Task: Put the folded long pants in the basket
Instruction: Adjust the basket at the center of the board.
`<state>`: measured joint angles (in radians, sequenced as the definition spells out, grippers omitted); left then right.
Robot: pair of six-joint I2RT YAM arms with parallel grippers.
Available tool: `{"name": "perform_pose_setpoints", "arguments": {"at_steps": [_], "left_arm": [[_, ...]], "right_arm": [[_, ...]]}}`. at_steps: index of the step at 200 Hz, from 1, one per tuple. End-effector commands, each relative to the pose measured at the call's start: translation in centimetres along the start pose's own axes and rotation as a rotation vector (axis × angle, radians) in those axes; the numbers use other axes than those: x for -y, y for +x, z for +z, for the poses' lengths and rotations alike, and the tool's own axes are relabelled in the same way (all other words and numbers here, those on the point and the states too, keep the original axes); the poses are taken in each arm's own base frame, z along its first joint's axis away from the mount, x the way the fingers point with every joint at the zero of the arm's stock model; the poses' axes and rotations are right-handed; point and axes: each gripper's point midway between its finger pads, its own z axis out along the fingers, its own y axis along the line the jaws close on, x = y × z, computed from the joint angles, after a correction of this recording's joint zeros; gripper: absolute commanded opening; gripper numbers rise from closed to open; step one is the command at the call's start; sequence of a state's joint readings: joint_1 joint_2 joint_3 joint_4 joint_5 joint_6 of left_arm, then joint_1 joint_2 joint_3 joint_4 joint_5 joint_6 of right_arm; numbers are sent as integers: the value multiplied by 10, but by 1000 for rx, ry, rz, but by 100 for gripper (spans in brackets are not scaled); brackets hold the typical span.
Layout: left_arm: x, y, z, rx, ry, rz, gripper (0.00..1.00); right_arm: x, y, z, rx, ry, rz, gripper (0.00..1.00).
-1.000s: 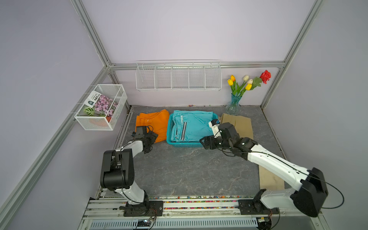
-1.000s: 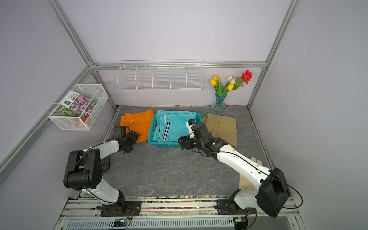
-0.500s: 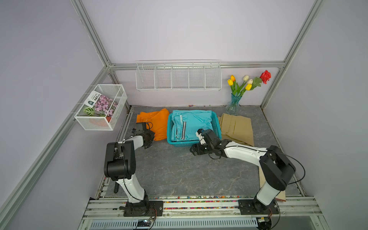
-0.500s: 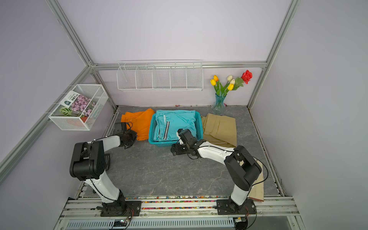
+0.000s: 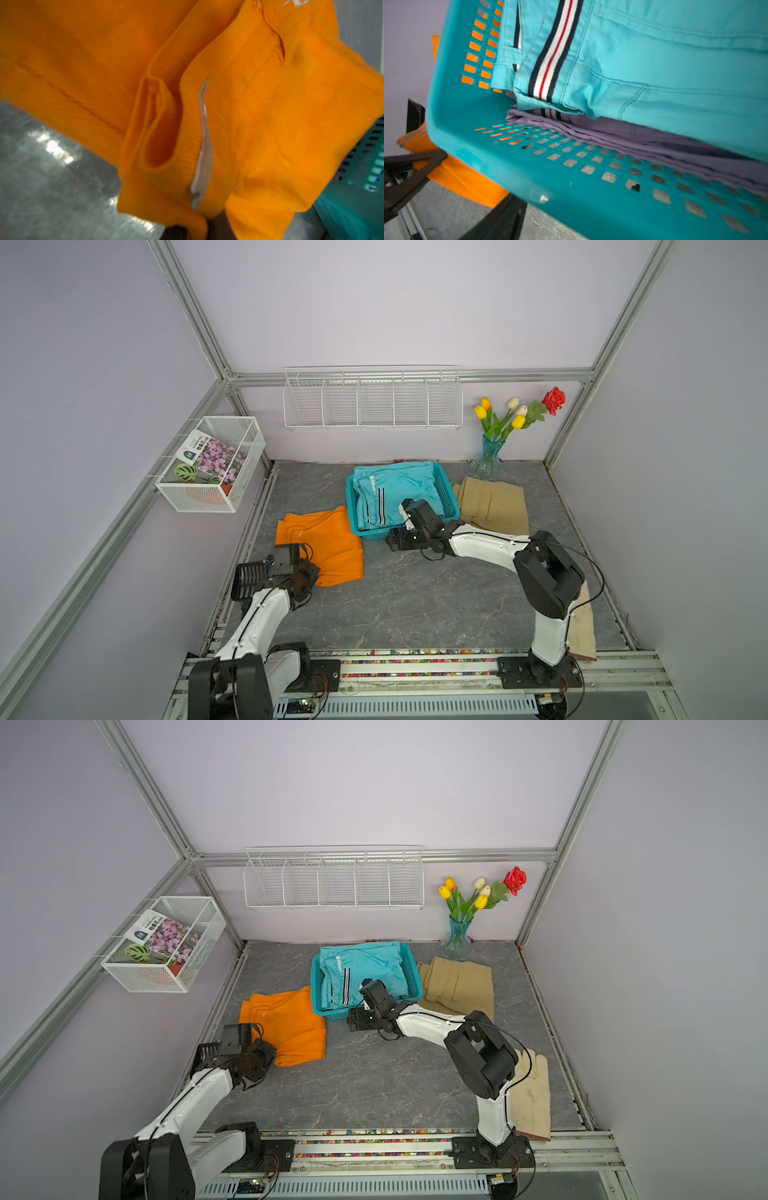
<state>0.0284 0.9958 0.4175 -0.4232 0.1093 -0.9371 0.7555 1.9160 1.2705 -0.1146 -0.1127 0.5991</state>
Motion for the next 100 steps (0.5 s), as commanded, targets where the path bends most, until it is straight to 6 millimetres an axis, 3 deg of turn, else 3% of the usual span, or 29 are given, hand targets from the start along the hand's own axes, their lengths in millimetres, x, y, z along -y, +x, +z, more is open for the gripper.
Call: {"name": "perform_pose_setpoints", "arguments": {"at_steps": [1,26,43,66,100], "left_arm": [[-5,24,-12,-79,44,5,0],[-8,32,-42,-52,91,21,0],[3,39,-56,-30,210,47,0],[3,52,-58,-54,289,28,0],[-11,61,-52,-97,229,14,0]], "right_arm": [[-13,-3,6,23,-23,0,84],[-37,18,13,-5,-70,-23,86],[-53,35,22,-29,-140,-9,87],[-64,52,32,-54,-167,1,88],[-68,65,40,-64,-176,32,89]]}}
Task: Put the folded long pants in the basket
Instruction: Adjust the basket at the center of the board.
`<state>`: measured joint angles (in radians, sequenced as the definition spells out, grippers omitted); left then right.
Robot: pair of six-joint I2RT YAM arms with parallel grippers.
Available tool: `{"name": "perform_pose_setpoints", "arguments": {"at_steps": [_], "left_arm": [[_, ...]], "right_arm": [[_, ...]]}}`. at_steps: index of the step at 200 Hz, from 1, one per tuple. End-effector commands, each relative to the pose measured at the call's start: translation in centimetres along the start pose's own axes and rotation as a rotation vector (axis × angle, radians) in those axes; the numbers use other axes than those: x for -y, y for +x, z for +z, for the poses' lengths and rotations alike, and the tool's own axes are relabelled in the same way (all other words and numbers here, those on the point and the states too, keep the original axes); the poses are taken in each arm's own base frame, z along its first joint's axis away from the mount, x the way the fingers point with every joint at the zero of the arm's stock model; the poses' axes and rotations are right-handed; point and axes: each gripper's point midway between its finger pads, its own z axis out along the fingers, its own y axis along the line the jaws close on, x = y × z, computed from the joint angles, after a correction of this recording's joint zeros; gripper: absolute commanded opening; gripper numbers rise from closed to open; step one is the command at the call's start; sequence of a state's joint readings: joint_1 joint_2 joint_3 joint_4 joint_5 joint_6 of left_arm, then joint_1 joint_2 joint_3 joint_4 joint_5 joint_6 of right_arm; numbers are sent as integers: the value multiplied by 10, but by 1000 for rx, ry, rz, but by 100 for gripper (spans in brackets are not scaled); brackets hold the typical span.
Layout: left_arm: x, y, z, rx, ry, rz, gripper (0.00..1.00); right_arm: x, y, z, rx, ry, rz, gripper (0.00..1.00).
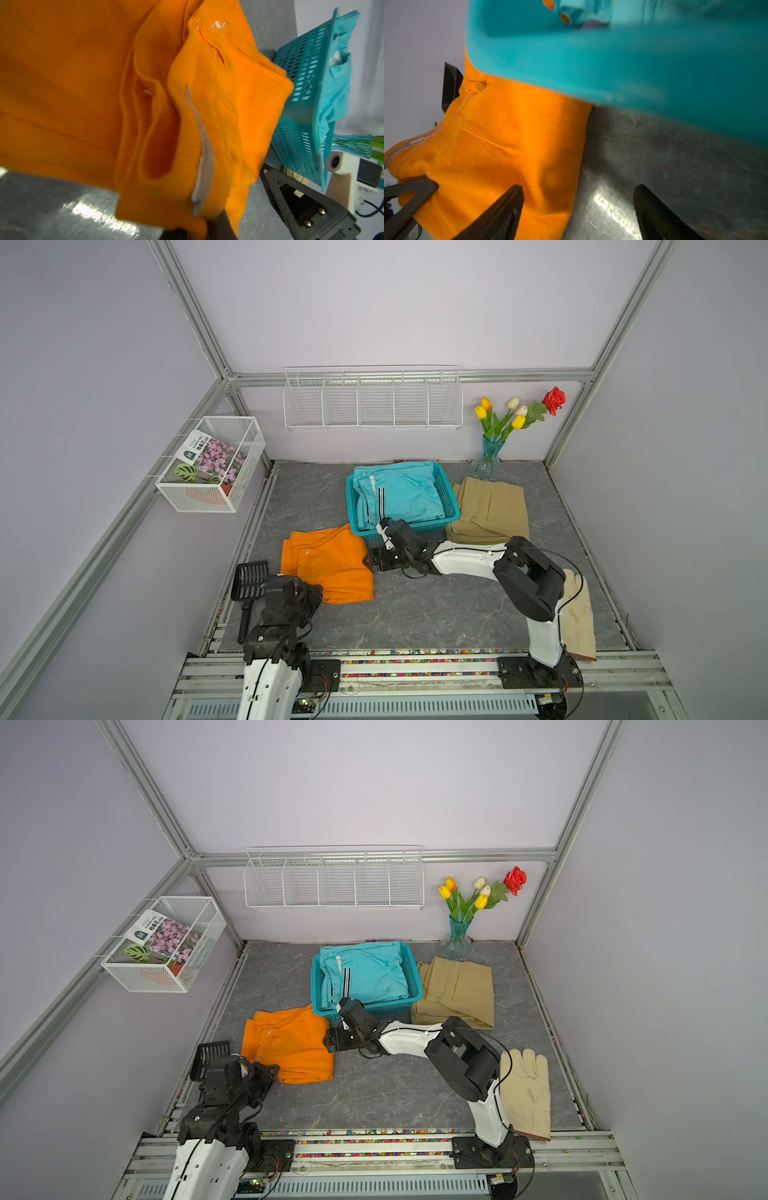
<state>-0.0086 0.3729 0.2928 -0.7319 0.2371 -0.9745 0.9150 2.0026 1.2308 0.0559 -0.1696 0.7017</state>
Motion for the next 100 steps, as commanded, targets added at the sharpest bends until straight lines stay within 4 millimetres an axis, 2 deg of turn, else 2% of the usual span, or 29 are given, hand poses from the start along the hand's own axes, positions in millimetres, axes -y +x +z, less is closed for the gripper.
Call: {"name": "perform_pose_setpoints", "arguments": {"at_steps": [1,29,100], "left_arm": [[-3,14,1,-71,-5,-18,0],[-8,18,4,-95,-27,-19,0],[-5,24,2,-119,7,-18,0]], "right_arm": [[-1,4,7,13,-28,51,89],[-1,9,13,18,-63,99,89],[-10,22,38,-14,-87,152,87]]}}
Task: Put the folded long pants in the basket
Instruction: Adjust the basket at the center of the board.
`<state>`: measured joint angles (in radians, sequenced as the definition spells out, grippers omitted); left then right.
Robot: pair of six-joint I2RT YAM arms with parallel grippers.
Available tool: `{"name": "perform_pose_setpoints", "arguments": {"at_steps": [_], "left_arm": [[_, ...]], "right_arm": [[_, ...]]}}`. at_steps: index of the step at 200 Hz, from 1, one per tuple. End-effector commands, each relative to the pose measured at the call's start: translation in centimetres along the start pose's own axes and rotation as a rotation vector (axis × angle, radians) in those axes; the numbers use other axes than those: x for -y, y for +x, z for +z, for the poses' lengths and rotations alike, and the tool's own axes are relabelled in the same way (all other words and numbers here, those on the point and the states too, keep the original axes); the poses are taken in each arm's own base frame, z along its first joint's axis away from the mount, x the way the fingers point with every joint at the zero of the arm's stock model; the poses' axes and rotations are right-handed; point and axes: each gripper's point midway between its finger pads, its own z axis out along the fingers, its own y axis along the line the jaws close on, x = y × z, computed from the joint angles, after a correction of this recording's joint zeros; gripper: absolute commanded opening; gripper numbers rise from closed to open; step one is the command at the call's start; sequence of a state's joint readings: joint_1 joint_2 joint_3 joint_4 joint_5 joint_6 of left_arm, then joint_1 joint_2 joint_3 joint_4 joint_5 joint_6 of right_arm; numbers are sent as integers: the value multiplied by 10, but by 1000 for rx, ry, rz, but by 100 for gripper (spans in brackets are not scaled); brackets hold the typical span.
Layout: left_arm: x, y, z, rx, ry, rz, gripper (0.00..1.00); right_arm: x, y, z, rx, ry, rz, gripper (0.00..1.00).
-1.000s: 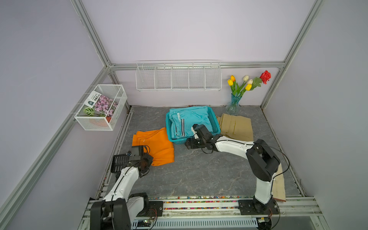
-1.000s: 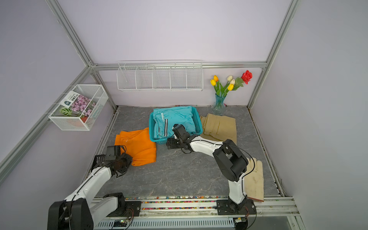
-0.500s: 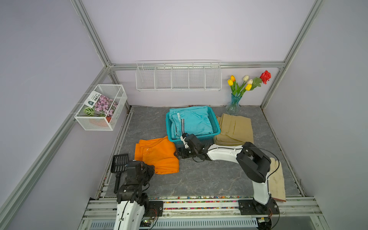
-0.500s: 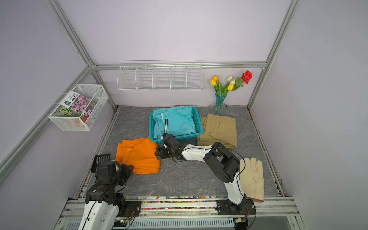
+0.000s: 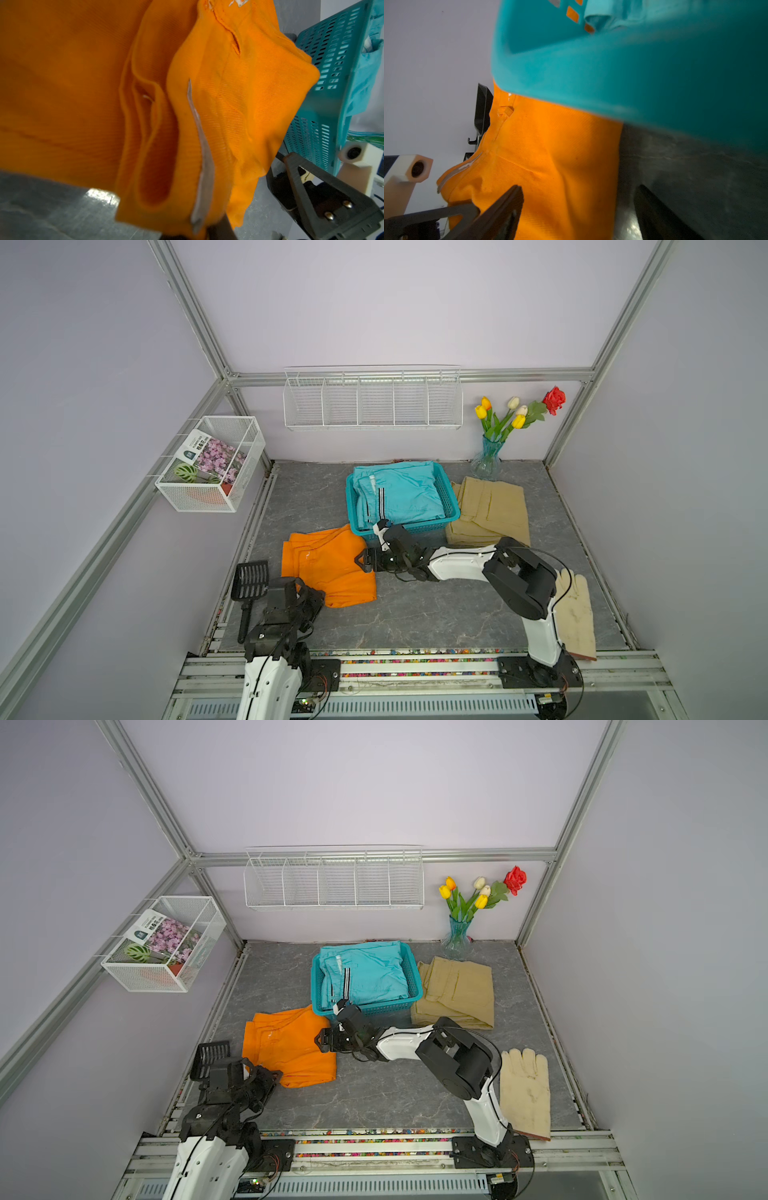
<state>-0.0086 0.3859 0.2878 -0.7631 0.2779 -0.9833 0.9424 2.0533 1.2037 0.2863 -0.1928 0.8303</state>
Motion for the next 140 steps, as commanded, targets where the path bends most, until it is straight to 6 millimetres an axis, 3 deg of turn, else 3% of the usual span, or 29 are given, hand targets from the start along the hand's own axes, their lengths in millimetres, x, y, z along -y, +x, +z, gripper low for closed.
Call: {"name": "perform_pose_setpoints", "arguments": {"at_steps": [1,17,29,35,50,62,67,74,90,117,140], "left_arm": [[1,13,1,-59,24,4,0],[1,15,0,-69,28,5,0],[1,16,-1,-71,28,7,0],[1,16,-1,-70,30,8,0],[2,17,-3,-72,35,10,0],[9,18,-7,-79,65,31,0],[15,17,-11,-77,83,50,0],[24,14,-18,-67,101,73,9],[50,5,-41,-28,156,136,40],[88,-3,-76,17,245,216,60],[111,-2,-86,1,314,294,72]], "right_arm": [[21,30,18,-91,48,77,87],[21,33,23,-103,38,86,82],[21,35,25,-104,24,93,71],[21,35,25,-103,20,93,59],[22,35,22,-99,26,93,18],[24,37,18,-100,37,93,1],[25,39,16,-103,41,92,0],[27,43,14,-107,47,89,0],[32,55,7,-118,63,84,0],[50,76,-10,-128,111,74,0],[67,92,-34,-126,148,63,0]]}}
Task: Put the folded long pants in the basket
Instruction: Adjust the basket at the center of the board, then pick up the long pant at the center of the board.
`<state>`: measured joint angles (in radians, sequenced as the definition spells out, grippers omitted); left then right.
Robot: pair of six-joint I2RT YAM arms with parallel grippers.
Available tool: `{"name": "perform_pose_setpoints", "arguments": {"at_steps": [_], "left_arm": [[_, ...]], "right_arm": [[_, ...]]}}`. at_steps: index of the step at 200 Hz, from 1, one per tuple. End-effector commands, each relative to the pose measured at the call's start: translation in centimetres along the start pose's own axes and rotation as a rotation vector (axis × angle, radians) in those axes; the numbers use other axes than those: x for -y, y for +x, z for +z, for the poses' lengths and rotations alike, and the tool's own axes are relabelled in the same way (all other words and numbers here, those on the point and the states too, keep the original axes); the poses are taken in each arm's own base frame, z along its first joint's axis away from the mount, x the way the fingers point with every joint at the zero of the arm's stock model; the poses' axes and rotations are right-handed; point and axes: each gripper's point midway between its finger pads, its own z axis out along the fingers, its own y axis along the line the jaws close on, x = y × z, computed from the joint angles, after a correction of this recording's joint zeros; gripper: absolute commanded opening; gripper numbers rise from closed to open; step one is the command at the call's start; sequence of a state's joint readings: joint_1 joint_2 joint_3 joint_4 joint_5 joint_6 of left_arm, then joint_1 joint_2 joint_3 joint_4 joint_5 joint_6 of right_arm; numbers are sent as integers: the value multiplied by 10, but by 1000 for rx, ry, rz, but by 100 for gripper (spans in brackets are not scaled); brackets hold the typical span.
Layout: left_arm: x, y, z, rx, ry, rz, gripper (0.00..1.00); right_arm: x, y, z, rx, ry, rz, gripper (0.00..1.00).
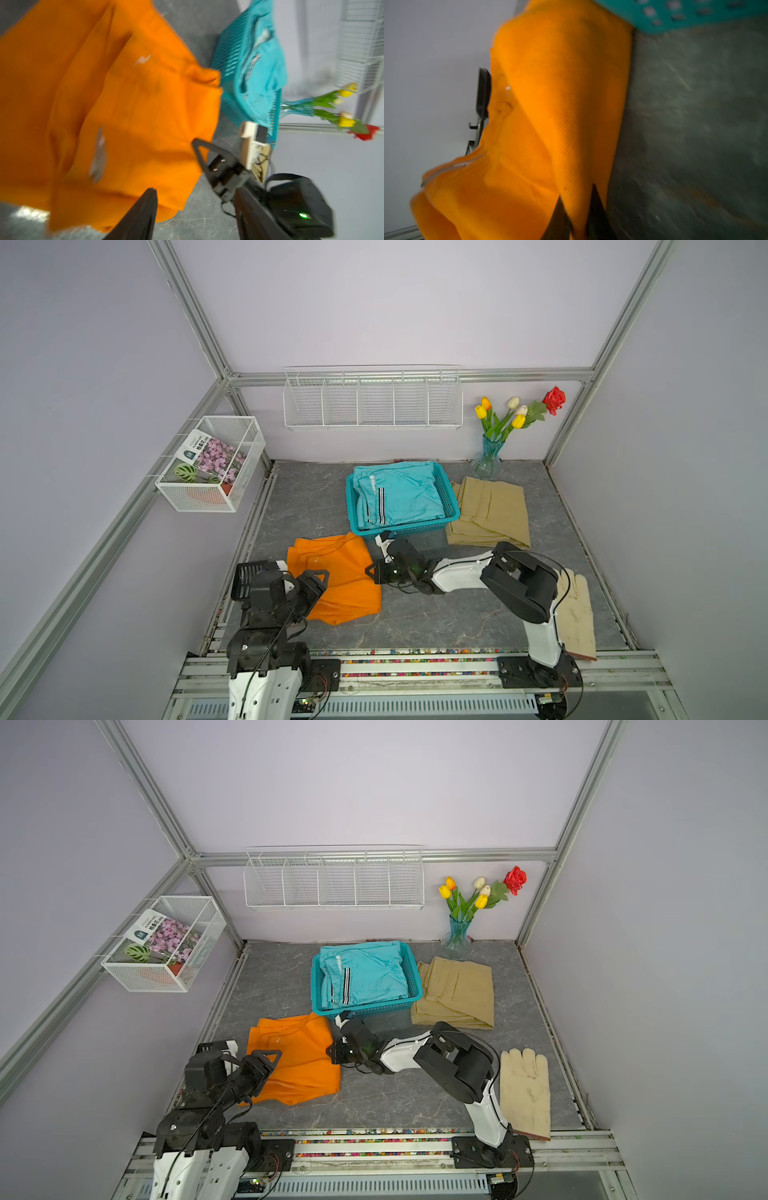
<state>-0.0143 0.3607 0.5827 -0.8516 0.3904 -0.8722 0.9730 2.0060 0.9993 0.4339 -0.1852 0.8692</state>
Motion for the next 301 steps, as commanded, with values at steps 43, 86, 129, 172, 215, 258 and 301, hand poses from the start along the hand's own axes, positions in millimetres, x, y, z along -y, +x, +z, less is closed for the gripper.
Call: {"name": "perform_pose_setpoints", "arguments": {"at_steps": [43,86,129,172,215,258,301], "left_arm": [[17,4,28,-152,50,102,75],[-9,9,54,-156,15,50,77],[-38,27,92,-223,-65,33,84],[-59,15,114,-191,-160,62,88],[-60,31,130,-270,-97,28,90],[-73,37,135,-311,-157,9,90],[-64,51,127,-346,-97,27,79]], "right_arm": [[95,64,-69,-65,210,89,0],[140,58,-118,-2,318,124,0],[141,54,-127,-12,362,84,0],[141,55,-125,-18,354,90,0],[135,51,-122,-19,330,84,0],[134,51,-118,-25,316,91,0],[130,49,-116,-27,307,88,0]]}}
